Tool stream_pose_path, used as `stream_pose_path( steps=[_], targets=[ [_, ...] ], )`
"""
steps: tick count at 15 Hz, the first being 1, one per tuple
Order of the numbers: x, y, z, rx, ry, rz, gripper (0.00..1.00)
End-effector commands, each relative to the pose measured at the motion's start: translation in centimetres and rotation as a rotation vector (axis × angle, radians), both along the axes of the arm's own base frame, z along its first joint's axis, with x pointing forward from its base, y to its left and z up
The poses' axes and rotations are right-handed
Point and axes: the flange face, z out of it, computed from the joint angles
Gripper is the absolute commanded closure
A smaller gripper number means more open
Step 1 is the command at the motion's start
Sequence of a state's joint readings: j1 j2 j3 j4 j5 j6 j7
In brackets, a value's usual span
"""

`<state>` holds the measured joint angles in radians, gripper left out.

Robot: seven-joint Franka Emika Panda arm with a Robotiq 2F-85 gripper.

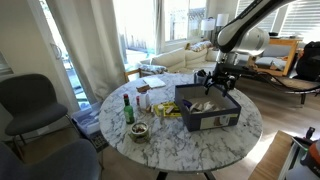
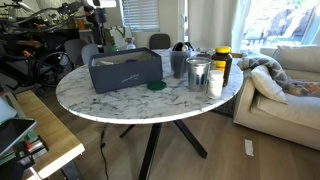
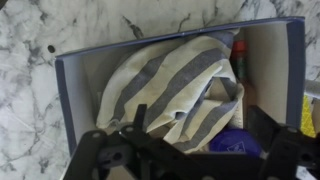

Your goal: Remove the striped towel from the box and put it on the table

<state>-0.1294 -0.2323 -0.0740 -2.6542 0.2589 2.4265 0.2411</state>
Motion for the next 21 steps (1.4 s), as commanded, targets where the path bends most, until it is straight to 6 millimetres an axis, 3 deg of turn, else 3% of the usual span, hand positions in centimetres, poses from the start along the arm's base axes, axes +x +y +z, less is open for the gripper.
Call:
stream_pose_path(
  steps=[1, 3, 4, 21],
  targets=[
    [0.6, -0.2, -3.2, 0.058, 0.011, -0.007, 0.00],
    [0.6, 0.3, -4.3, 0.094, 0.050, 0.008, 0.00],
    [0.2, 0.1, -3.1, 0.060, 0.030, -0.003, 0.00],
    [0.5, 1.6, -7.7, 0.105, 0.120, 0.022, 0.00]
  ],
)
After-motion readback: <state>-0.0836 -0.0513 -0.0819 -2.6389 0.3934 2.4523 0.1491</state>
